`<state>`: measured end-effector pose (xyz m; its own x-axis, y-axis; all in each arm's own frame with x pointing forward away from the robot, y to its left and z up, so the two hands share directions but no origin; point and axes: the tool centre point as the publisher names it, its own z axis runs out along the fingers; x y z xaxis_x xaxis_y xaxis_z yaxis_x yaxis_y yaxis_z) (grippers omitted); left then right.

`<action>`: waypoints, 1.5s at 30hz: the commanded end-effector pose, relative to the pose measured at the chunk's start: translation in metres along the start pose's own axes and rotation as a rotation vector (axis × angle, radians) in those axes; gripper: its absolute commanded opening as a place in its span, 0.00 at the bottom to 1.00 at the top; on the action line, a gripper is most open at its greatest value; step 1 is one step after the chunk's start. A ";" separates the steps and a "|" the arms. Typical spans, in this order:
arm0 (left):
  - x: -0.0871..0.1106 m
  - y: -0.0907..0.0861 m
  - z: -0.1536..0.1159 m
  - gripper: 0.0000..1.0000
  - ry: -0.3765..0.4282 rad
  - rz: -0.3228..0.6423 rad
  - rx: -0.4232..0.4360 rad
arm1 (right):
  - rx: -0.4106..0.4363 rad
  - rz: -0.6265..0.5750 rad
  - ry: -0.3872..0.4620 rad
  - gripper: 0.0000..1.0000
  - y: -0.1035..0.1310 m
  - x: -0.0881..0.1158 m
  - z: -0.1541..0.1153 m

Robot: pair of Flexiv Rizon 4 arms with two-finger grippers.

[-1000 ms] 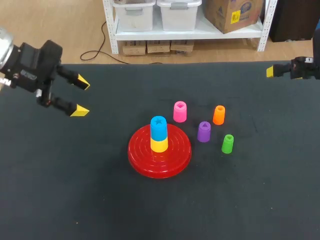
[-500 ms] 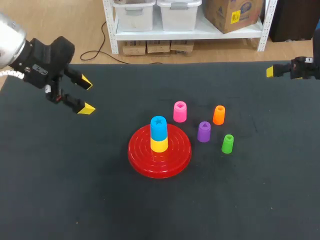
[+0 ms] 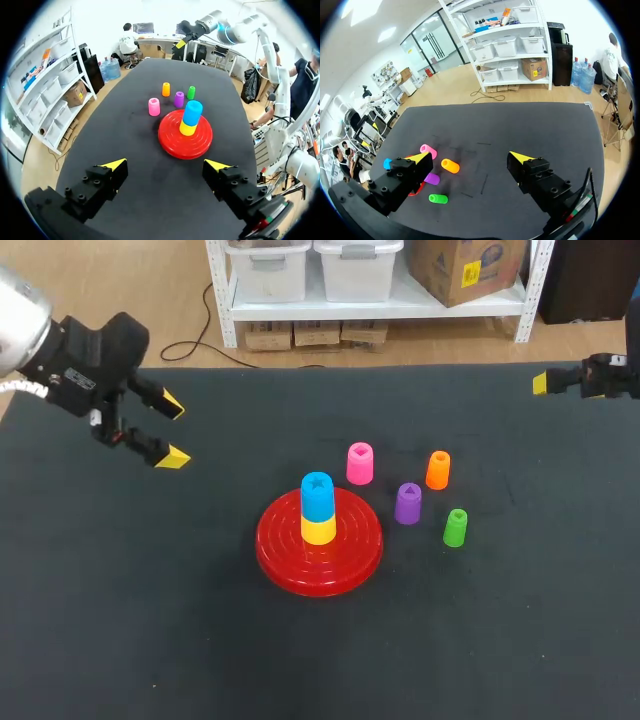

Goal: Pick up and stack the cylinders on the red base in this order: pink,purple,orange,green

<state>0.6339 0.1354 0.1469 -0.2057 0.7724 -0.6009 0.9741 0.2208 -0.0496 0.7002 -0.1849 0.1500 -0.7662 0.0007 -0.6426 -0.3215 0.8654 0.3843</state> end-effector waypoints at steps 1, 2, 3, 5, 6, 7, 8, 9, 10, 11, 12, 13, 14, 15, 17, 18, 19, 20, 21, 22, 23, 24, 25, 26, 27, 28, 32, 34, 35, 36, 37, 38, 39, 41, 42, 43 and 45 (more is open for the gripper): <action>0.000 0.000 0.000 1.00 0.002 0.000 0.001 | -0.003 -0.001 0.000 1.00 -0.001 0.000 0.000; 0.000 0.000 0.000 1.00 0.002 0.000 0.001 | -0.003 -0.001 0.000 1.00 -0.001 0.000 0.000; 0.000 0.000 0.000 1.00 0.002 0.000 0.001 | -0.003 -0.001 0.000 1.00 -0.001 0.000 0.000; 0.000 0.000 0.000 1.00 0.002 0.000 0.001 | -0.003 -0.001 0.000 1.00 -0.001 0.000 0.000; 0.000 0.000 0.000 1.00 0.002 0.000 0.001 | -0.003 -0.001 0.000 1.00 -0.001 0.000 0.000; 0.000 0.000 0.000 1.00 0.002 0.000 0.001 | -0.003 -0.001 0.000 1.00 -0.001 0.000 0.000; 0.000 0.000 0.000 1.00 0.002 0.000 0.001 | -0.003 -0.001 0.000 1.00 -0.001 0.000 0.000; 0.000 0.000 0.000 1.00 0.002 0.000 0.001 | -0.003 -0.001 0.000 1.00 -0.001 0.000 0.000; 0.000 0.000 0.000 1.00 0.002 0.000 0.001 | -0.003 -0.001 0.000 1.00 -0.001 0.000 0.000; 0.000 0.000 0.000 1.00 0.002 0.000 0.001 | -0.018 -0.023 0.027 1.00 0.008 -0.003 0.003; 0.000 0.000 0.000 1.00 0.002 0.000 0.001 | -0.043 -0.025 0.030 1.00 0.019 -0.006 0.005; 0.000 0.000 0.000 1.00 0.002 0.000 0.001 | -0.065 -0.039 0.045 1.00 0.030 -0.009 0.009; 0.000 0.000 0.000 1.00 0.002 0.000 0.001 | -0.077 -0.062 0.051 1.00 0.041 -0.012 0.013; 0.000 0.000 0.000 1.00 0.002 0.000 0.001 | -0.095 -0.088 0.072 1.00 0.054 -0.015 0.017; 0.000 0.000 0.000 1.00 0.002 0.000 0.001 | -0.125 -0.148 0.097 1.00 0.080 -0.018 0.027; 0.000 0.000 0.000 1.00 0.002 0.000 0.001 | -0.130 -0.177 0.114 1.00 0.092 -0.019 0.033; 0.000 0.000 0.000 1.00 0.002 0.000 0.001 | -0.126 -0.198 0.130 1.00 0.103 -0.018 0.039; 0.000 0.000 0.000 1.00 0.002 0.000 0.001 | -0.129 -0.222 0.152 1.00 0.114 -0.017 0.046; 0.000 0.000 0.000 1.00 0.002 0.000 0.001 | -0.118 -0.260 0.174 1.00 0.124 -0.015 0.053; 0.000 0.000 0.000 1.00 0.002 0.000 0.001 | -0.112 -0.276 0.192 1.00 0.134 -0.012 0.059; 0.000 0.000 0.000 1.00 0.002 0.000 0.001 | -0.109 -0.289 0.222 1.00 0.142 -0.009 0.066; 0.000 0.000 0.000 1.00 0.002 0.000 0.001 | -0.113 -0.301 0.250 1.00 0.149 -0.006 0.072; 0.000 0.000 0.000 1.00 0.002 0.000 0.001 | -0.100 -0.326 0.267 1.00 0.155 -0.002 0.079; 0.000 0.000 0.000 1.00 0.002 0.000 0.001 | -0.088 -0.354 0.291 1.00 0.162 0.002 0.085; 0.000 0.000 0.000 1.00 0.002 0.000 0.001 | -0.082 -0.366 0.309 1.00 0.167 0.006 0.091; 0.000 0.000 0.000 1.00 0.002 0.000 0.001 | -0.064 -0.387 0.329 1.00 0.172 0.009 0.097; 0.000 0.000 0.000 1.00 0.002 0.000 0.001 | -0.008 -0.446 0.403 1.00 0.183 0.024 0.121; 0.000 0.000 0.000 1.00 0.002 0.000 0.001 | 0.022 -0.459 0.437 1.00 0.184 0.031 0.132; 0.000 0.000 0.000 1.00 0.002 0.000 0.001 | 0.046 -0.477 0.455 1.00 0.184 0.035 0.137; 0.000 0.000 0.000 1.00 0.002 0.000 0.001 | 0.075 -0.485 0.458 1.00 0.183 0.038 0.142; 0.000 0.000 0.000 1.00 0.002 0.000 0.001 | 0.092 -0.495 0.470 1.00 0.182 0.041 0.147; 0.000 0.000 0.000 1.00 0.002 0.000 0.001 | 0.115 -0.504 0.482 1.00 0.181 0.044 0.150; 0.000 0.000 0.000 1.00 0.002 0.000 0.001 | 0.131 -0.492 0.498 1.00 0.177 0.048 0.156; 0.000 0.000 0.000 1.00 0.002 0.000 0.001 | 0.154 -0.496 0.508 1.00 0.172 0.052 0.162; 0.000 0.000 0.000 1.00 0.002 0.000 0.001 | 0.164 -0.495 0.520 1.00 0.169 0.055 0.164; 0.000 0.000 0.000 1.00 0.002 0.000 0.001 | 0.173 -0.494 0.531 1.00 0.167 0.057 0.167; 0.000 0.000 0.000 1.00 0.002 0.000 0.001 | 0.183 -0.491 0.542 1.00 0.162 0.061 0.171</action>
<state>0.6339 0.1357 0.1466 -0.2052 0.7720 -0.6016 0.9742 0.2204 -0.0495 0.6914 0.0356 0.0734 -0.7357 -0.6139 -0.2862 -0.6475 0.7615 0.0311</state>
